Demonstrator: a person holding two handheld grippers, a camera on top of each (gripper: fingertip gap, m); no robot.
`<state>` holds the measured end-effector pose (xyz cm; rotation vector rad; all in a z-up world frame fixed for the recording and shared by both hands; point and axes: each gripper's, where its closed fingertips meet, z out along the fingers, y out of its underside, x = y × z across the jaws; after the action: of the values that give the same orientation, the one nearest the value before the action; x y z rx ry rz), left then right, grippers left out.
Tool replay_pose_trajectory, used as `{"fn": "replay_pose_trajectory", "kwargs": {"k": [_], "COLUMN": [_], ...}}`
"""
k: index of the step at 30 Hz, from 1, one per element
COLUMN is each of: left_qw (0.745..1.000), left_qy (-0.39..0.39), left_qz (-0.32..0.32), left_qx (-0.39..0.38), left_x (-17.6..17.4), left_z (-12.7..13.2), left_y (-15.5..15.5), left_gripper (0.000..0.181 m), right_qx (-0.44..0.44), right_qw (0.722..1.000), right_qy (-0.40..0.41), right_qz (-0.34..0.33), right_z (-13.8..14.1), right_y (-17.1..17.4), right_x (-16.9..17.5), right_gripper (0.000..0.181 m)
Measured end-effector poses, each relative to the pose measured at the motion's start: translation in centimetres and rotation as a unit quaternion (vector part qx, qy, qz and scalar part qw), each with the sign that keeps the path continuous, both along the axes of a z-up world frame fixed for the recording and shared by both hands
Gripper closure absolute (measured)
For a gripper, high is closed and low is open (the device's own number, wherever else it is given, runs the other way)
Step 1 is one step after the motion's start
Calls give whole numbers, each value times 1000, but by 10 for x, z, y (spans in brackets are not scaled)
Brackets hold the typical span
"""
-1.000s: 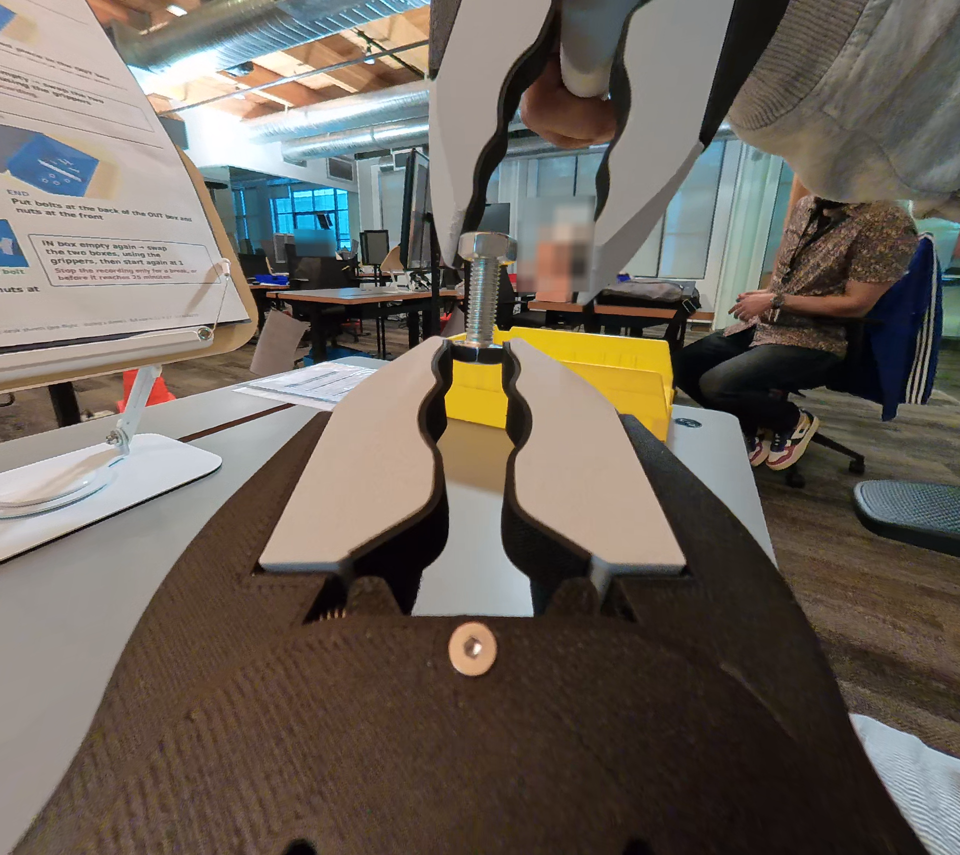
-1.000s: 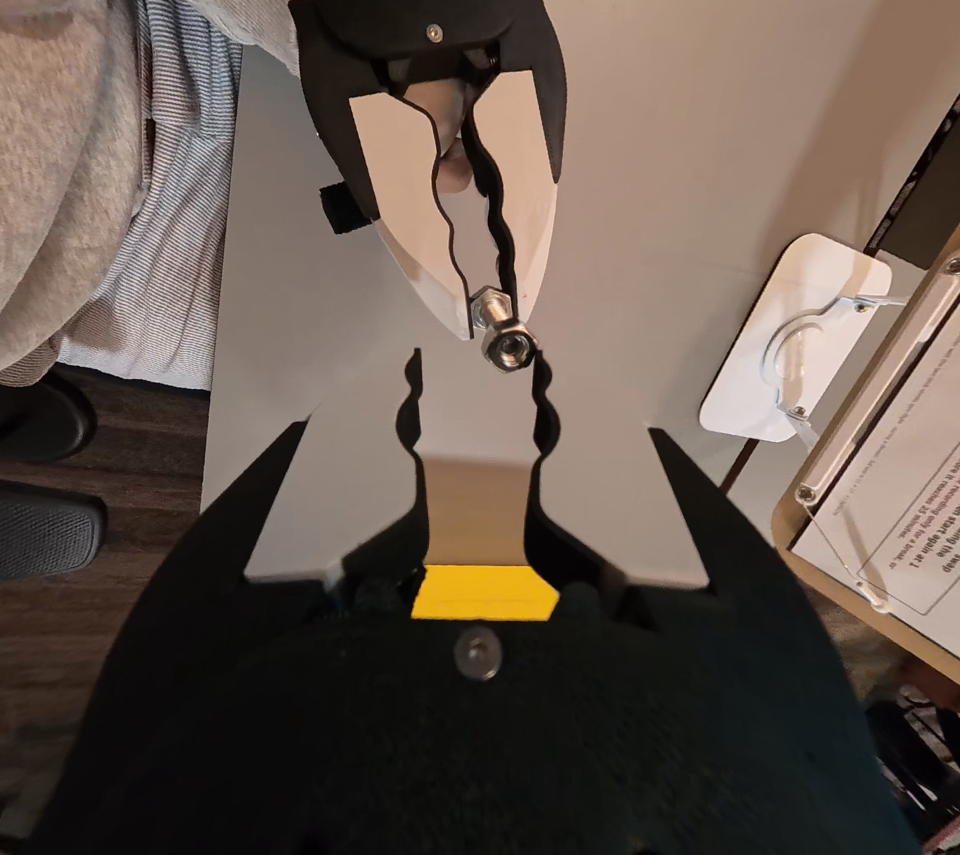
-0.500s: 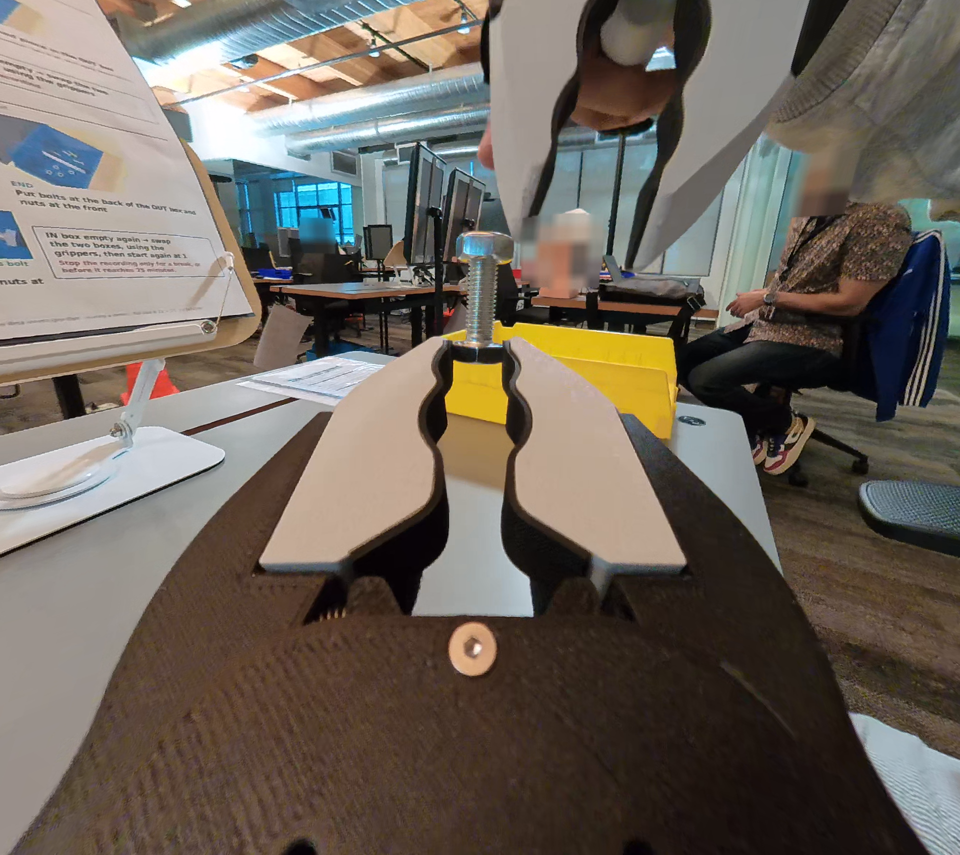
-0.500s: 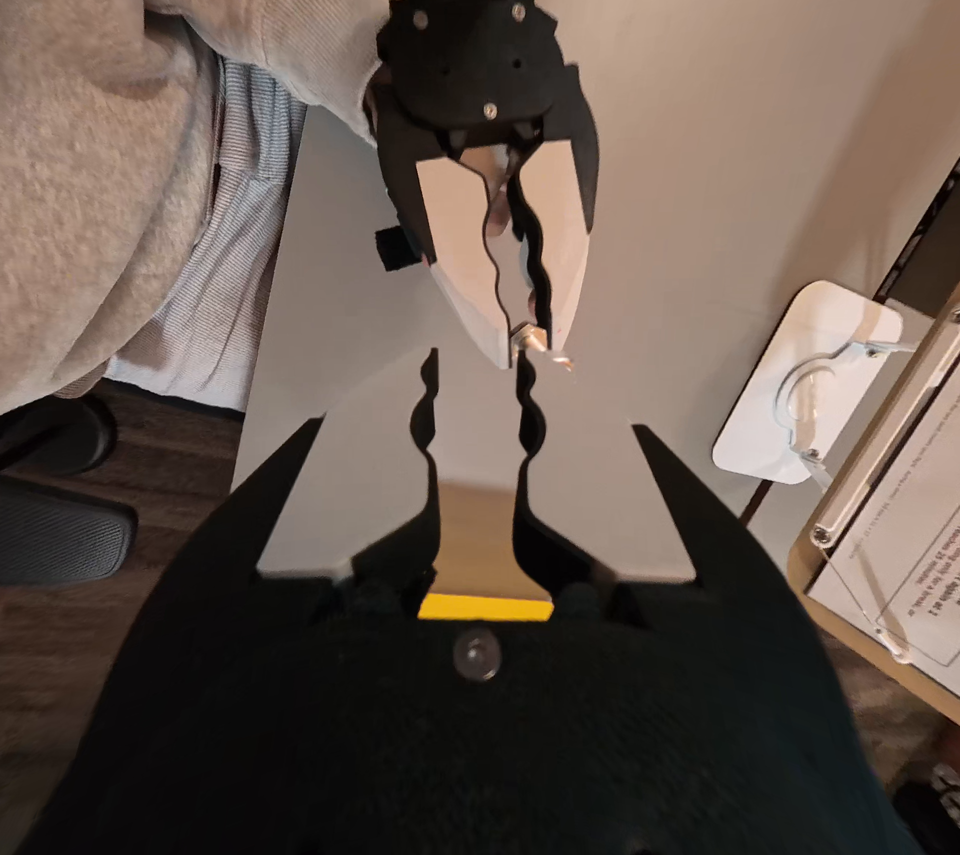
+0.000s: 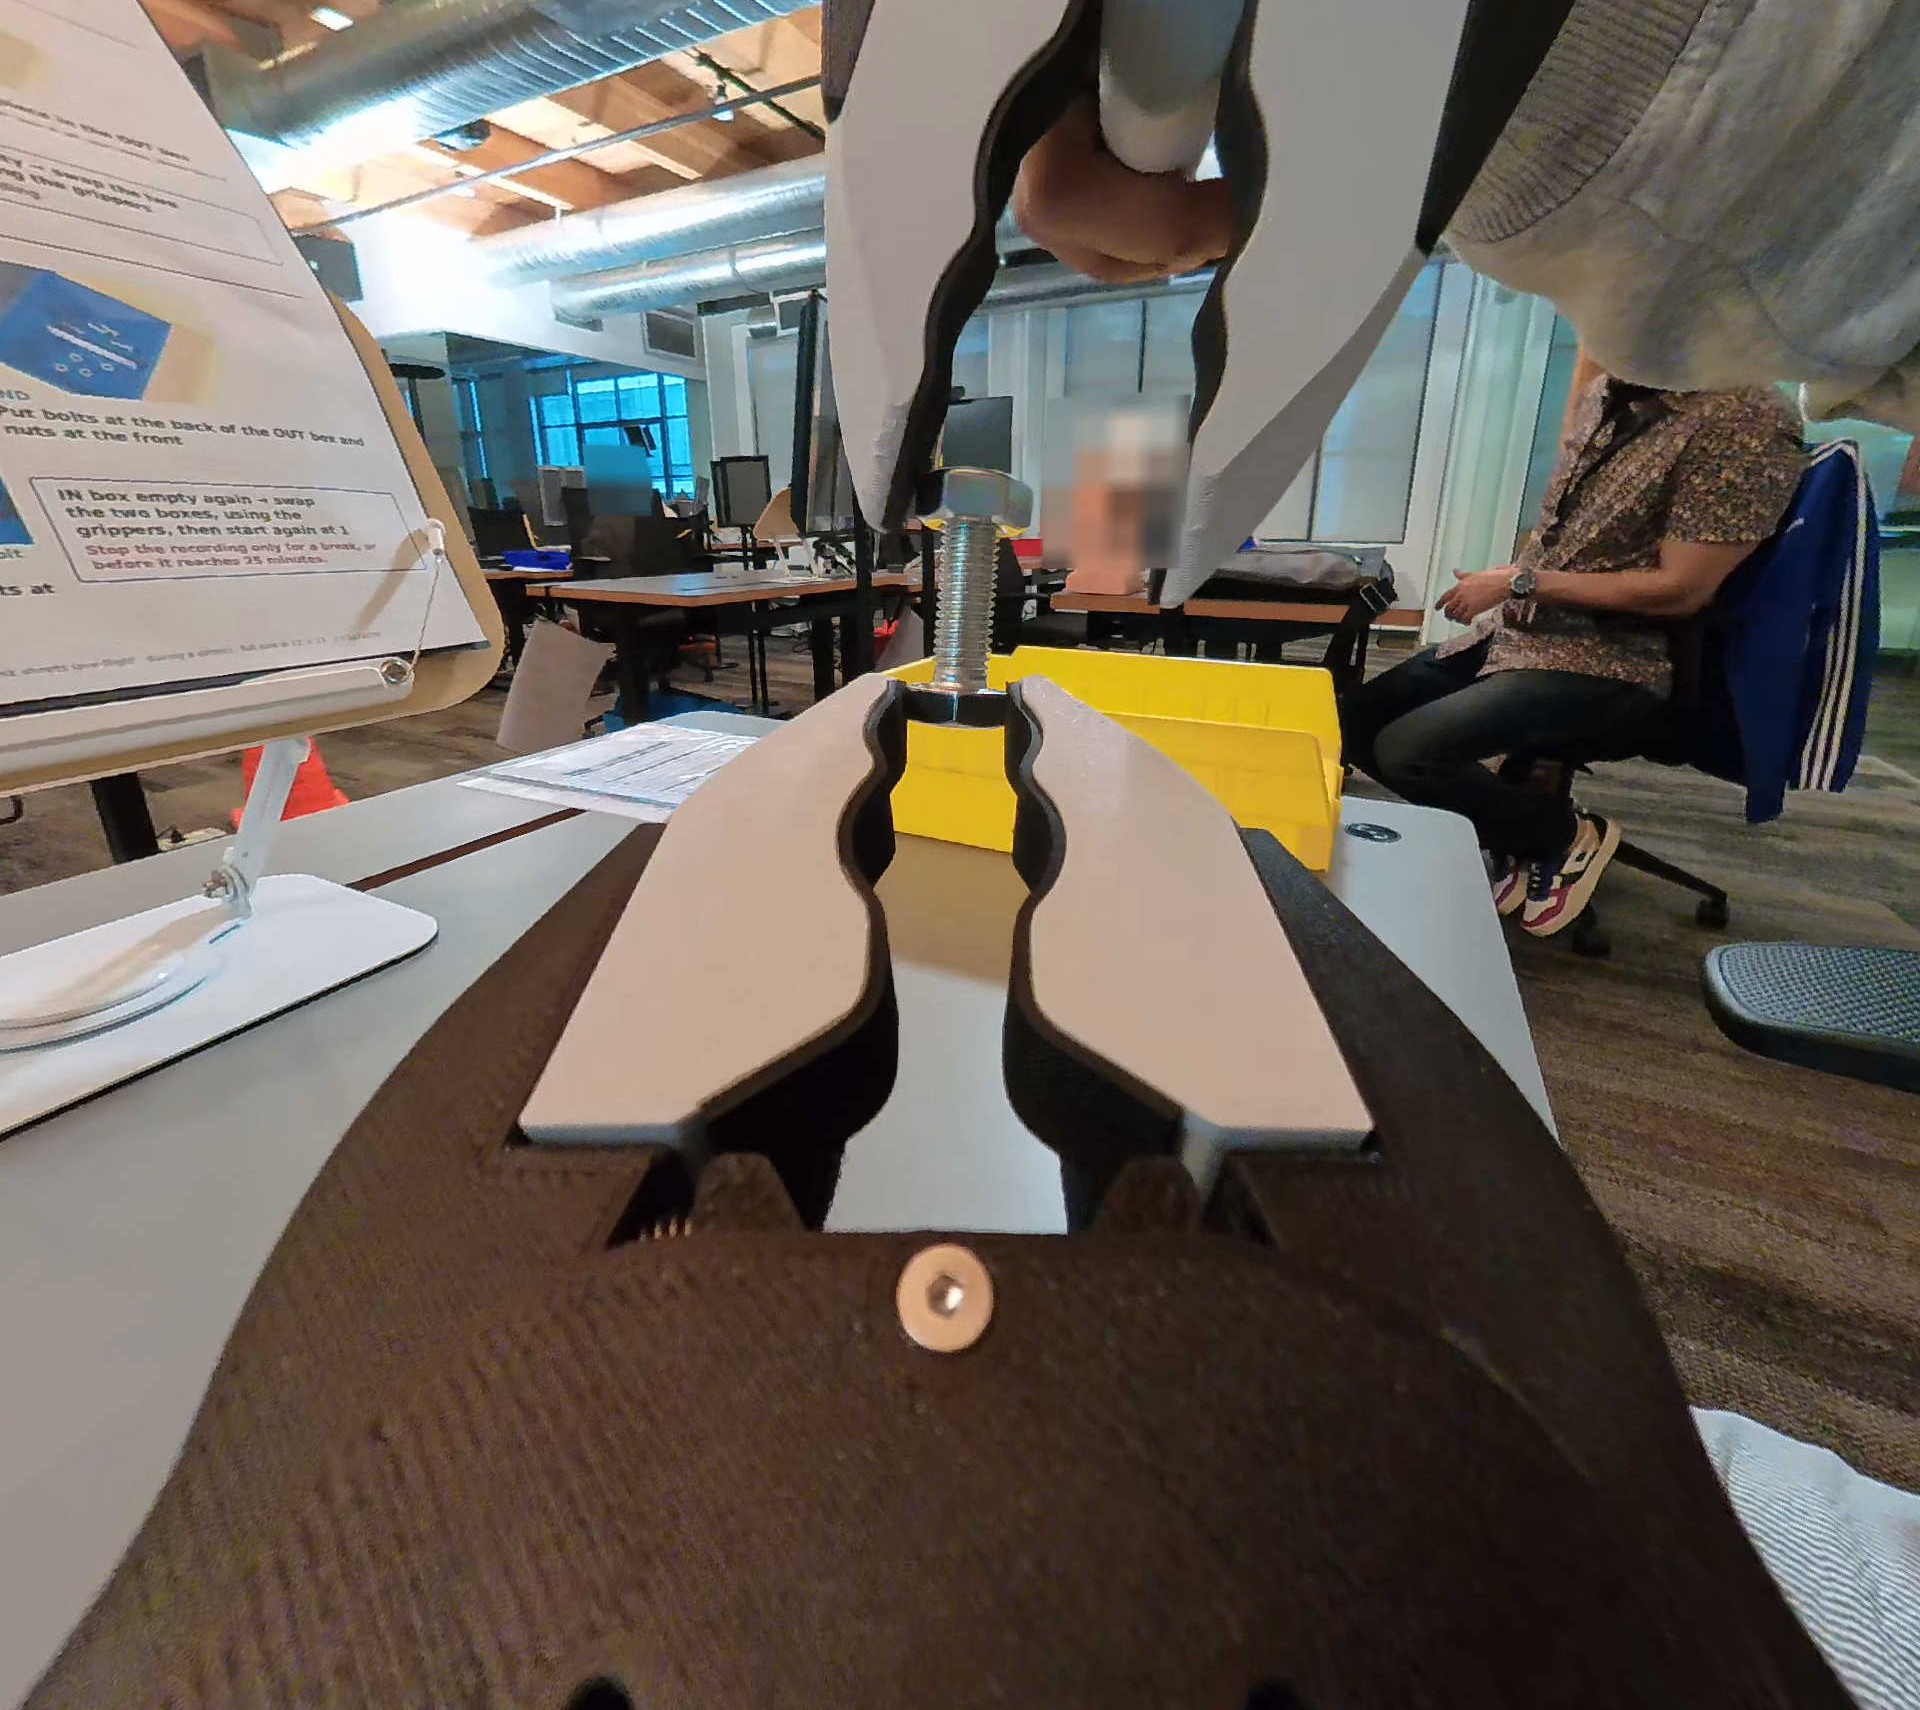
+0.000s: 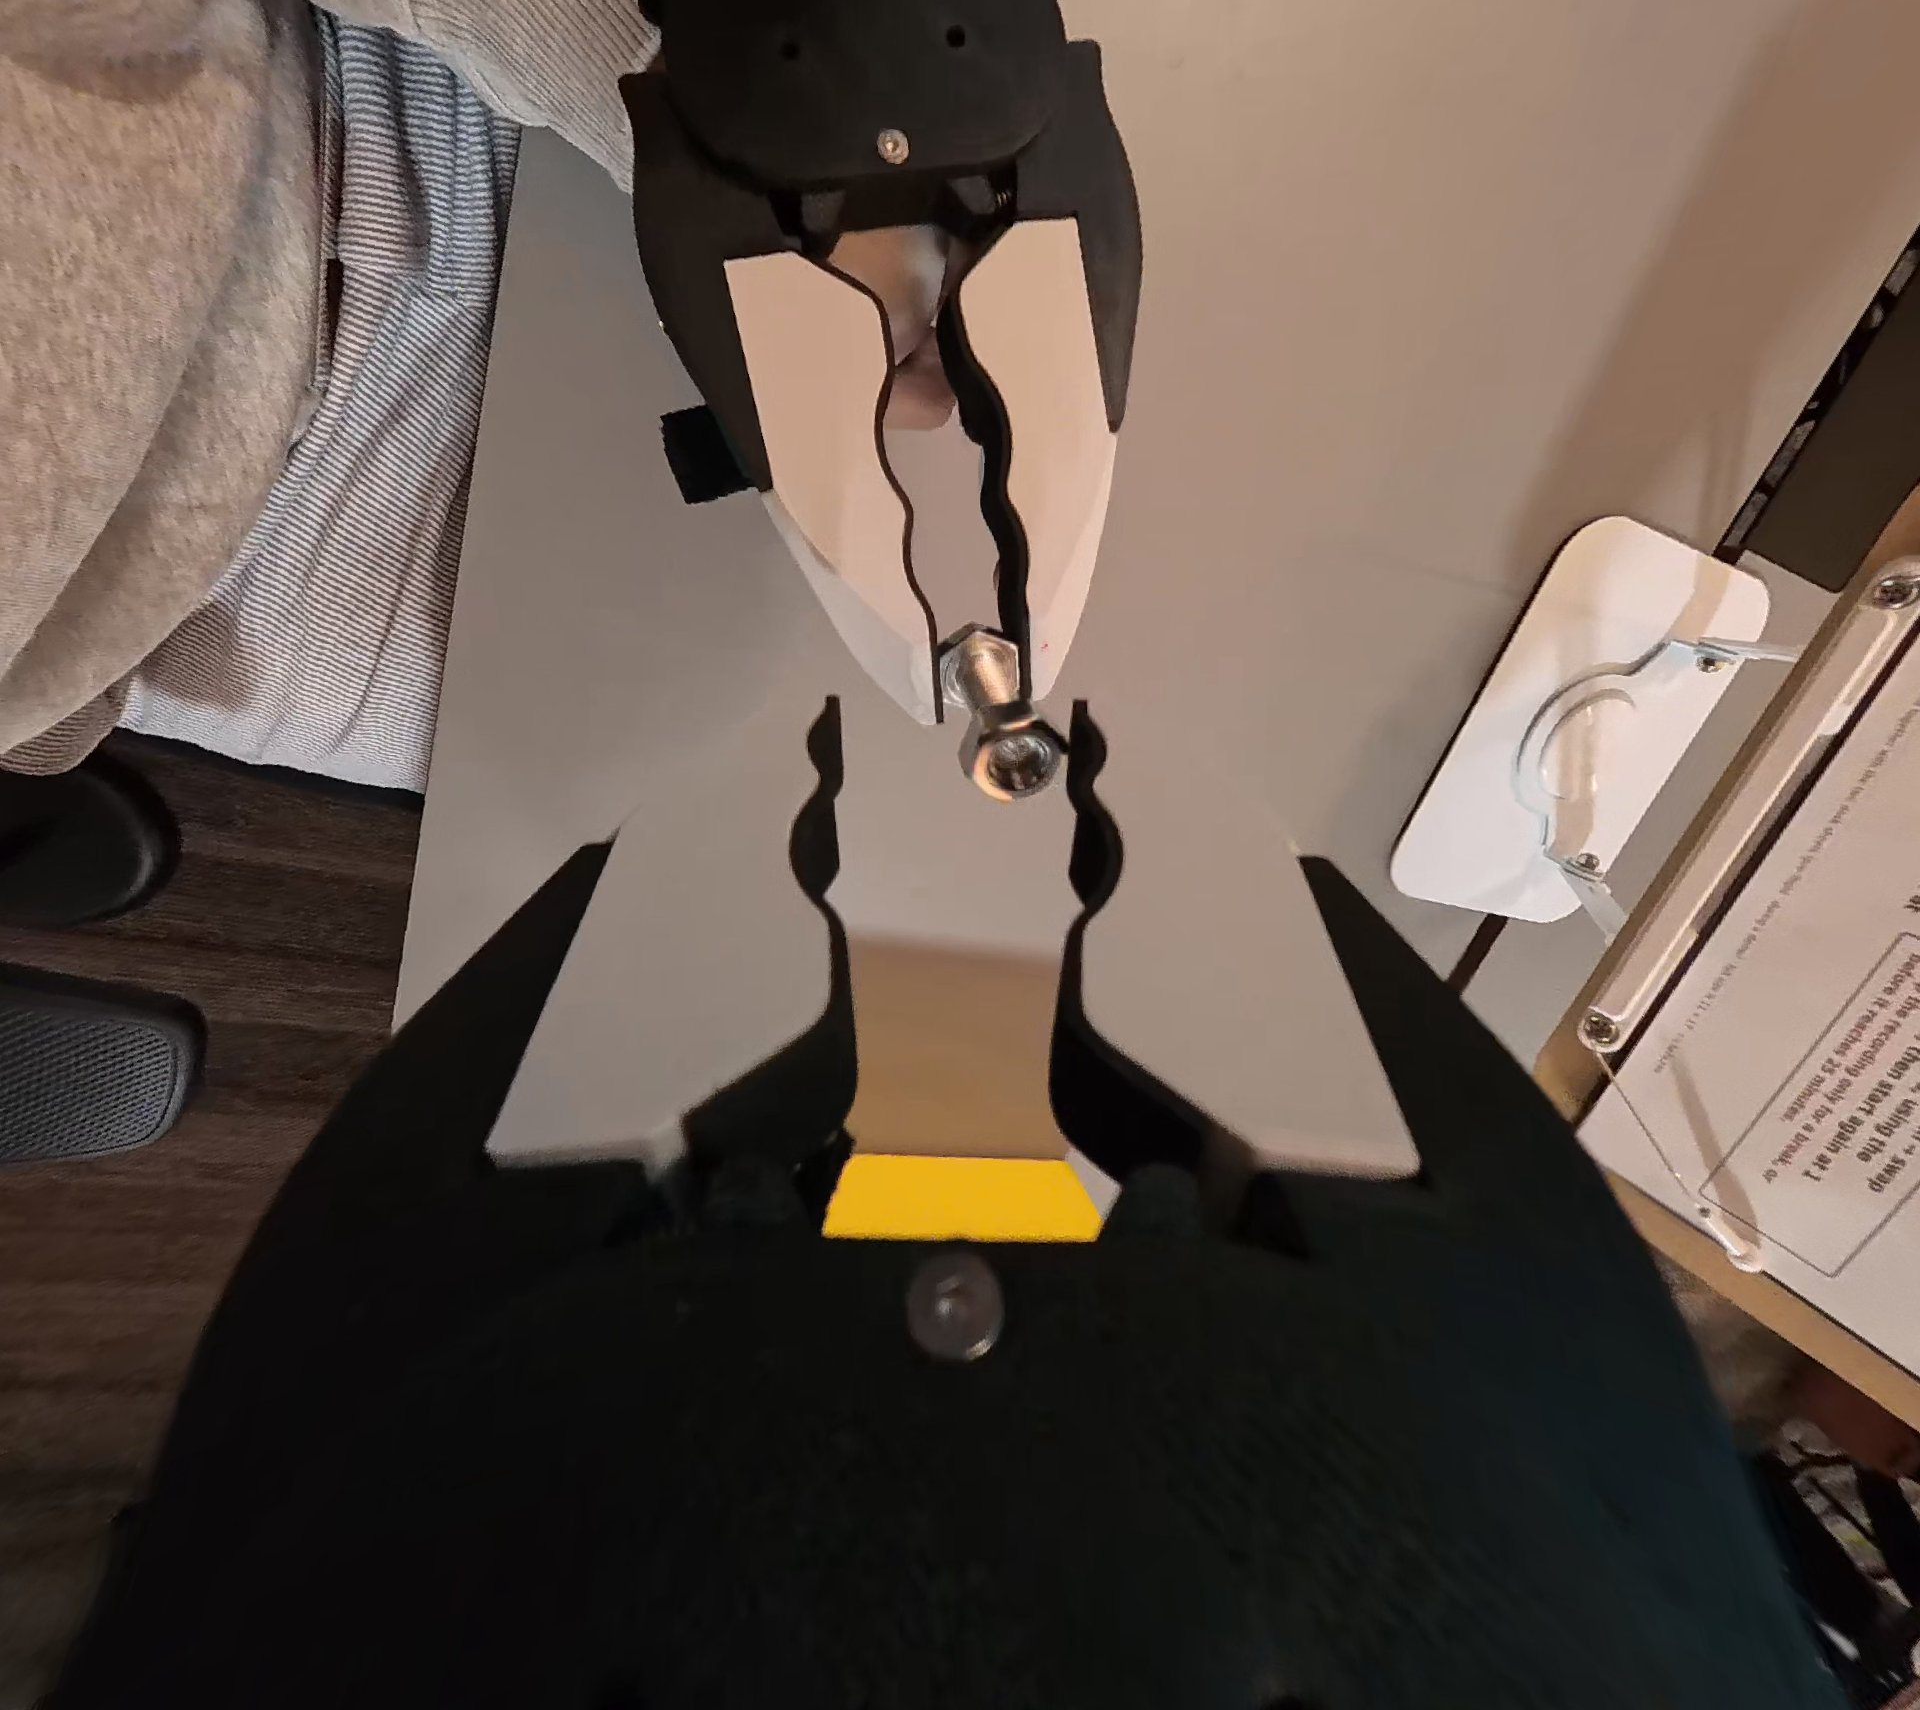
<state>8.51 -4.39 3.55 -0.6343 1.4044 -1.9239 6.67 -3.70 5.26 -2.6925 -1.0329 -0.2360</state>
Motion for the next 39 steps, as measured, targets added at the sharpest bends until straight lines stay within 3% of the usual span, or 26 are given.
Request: {"fn": "replay_pose_trajectory", "kwargs": {"k": [1,22,39], "left_qw": [1000,1000,1000], "left_qy": [0,2,8], "left_qz": [1,7,19], "left_qx": [-1,-20,-15], "left_x": [0,1,4], "left_z": [0,3,0], "left_y": [1,7,9], "left_gripper": [161,162,162], "right_qx": [-3,-20,-25], "right_qw": [1000,999,1000], "right_qy": [0,-6,10], "right_qz": [-4,-25,2], "right_z": [0,-4,-4], "right_y": [-1,-13,-9], "right_x": [2,11,-11], "right_gripper": [139,141,147]}}
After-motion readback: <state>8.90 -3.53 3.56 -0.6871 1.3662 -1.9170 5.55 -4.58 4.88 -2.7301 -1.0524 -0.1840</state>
